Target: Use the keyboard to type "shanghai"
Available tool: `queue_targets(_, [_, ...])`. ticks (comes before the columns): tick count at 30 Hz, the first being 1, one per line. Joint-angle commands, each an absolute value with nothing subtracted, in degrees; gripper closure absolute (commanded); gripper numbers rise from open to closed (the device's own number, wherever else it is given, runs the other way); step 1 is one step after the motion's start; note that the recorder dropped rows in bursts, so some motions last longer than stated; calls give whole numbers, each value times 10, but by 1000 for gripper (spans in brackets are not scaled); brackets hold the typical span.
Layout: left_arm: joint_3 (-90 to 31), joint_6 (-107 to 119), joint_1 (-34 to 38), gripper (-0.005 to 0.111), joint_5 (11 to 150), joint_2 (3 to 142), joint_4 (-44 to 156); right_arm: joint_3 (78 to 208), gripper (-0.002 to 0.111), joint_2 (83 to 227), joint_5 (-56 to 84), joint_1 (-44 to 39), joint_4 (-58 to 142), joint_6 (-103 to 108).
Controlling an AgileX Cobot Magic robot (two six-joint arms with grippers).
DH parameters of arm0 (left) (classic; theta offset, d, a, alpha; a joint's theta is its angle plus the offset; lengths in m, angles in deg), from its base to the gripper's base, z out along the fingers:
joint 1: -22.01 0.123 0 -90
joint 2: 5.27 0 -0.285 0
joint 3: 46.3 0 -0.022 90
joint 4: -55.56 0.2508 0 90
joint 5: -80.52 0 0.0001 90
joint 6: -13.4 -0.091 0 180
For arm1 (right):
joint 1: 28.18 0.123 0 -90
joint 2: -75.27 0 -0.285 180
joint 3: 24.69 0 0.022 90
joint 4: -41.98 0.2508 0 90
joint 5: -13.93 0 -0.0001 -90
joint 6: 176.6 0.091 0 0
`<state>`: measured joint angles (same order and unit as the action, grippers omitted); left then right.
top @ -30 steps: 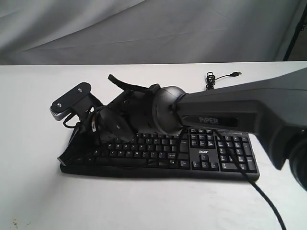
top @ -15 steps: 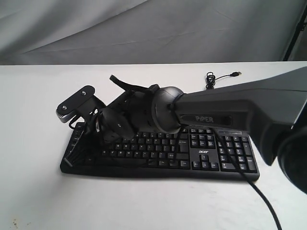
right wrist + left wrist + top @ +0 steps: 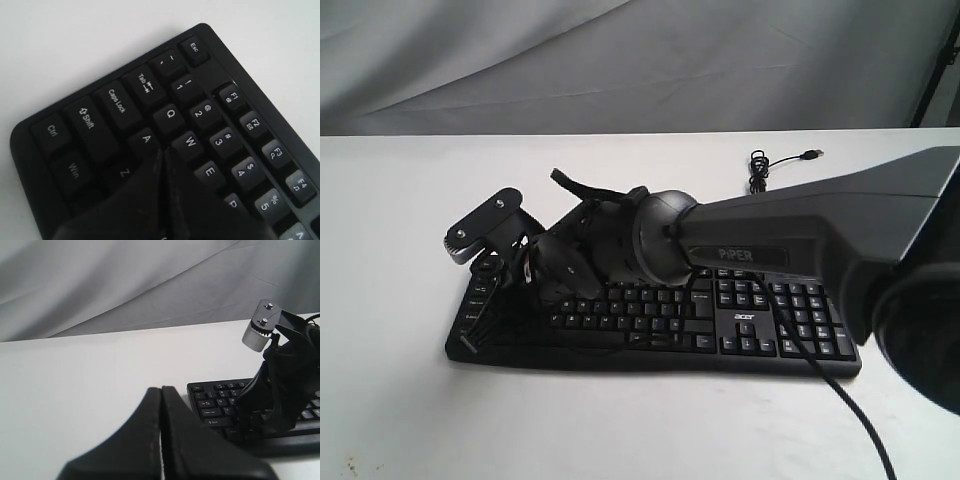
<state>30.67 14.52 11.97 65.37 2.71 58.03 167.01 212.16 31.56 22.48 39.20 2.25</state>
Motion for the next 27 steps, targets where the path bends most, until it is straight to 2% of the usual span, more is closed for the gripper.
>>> queue_targets(1, [309, 147, 118, 107, 657, 25, 581, 1672, 108, 2121, 305, 220, 388, 21])
queue_targets(27, [309, 147, 118, 107, 657, 25, 581, 1672, 108, 2133, 301, 219, 381, 18])
